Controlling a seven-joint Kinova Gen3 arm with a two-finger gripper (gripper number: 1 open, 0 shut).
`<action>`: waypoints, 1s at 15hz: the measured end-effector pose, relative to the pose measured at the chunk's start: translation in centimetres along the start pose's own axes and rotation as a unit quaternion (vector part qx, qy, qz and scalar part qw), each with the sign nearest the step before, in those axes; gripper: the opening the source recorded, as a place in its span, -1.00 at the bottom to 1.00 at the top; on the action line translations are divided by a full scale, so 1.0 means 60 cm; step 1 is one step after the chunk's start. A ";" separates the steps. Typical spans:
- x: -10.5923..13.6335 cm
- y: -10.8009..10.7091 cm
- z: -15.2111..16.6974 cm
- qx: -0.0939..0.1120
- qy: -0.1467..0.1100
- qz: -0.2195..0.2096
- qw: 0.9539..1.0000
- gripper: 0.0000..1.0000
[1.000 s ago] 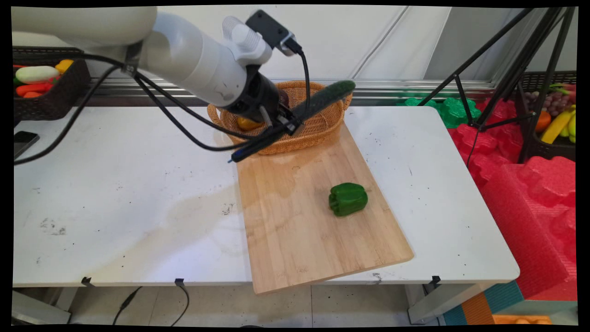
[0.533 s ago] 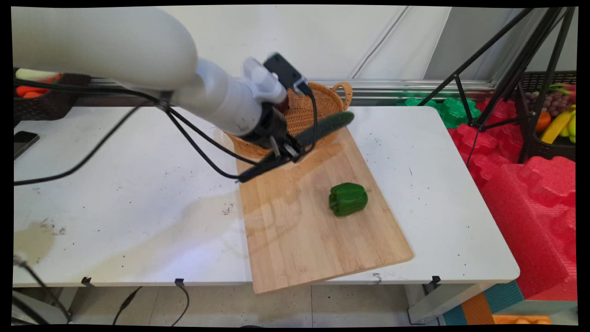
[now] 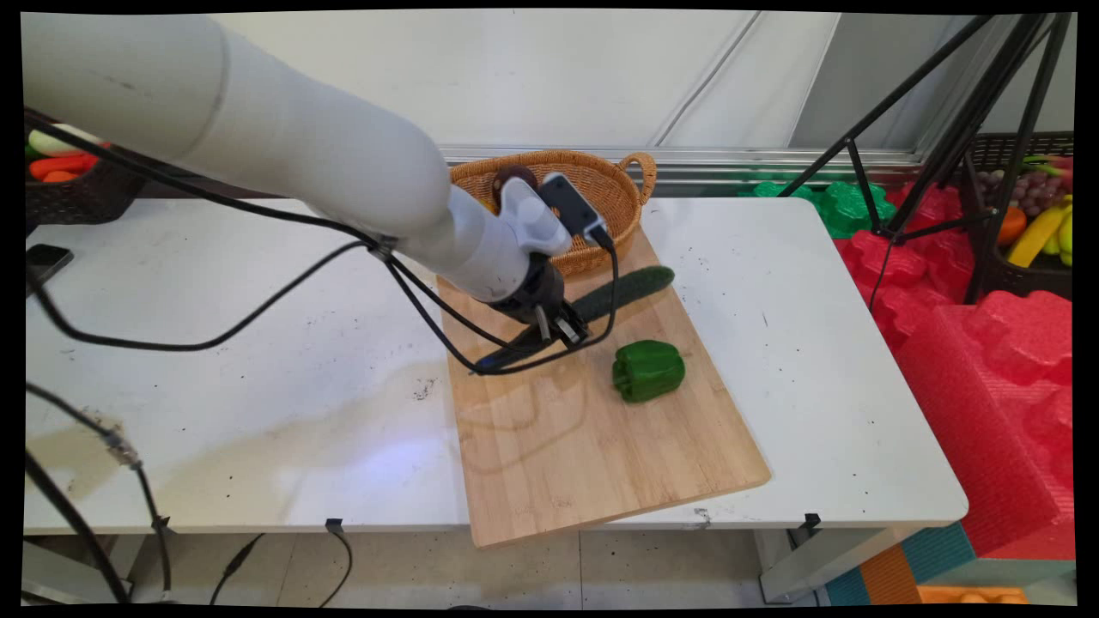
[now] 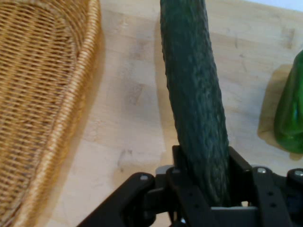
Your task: Place the picked object on the cutting board
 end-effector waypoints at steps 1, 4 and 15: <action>-0.001 0.002 0.011 -0.002 -0.001 0.002 1.000 -1.00; -0.005 0.006 0.035 -0.005 -0.004 0.005 1.000 -1.00; -0.019 0.017 0.091 -0.009 -0.005 0.020 1.000 1.00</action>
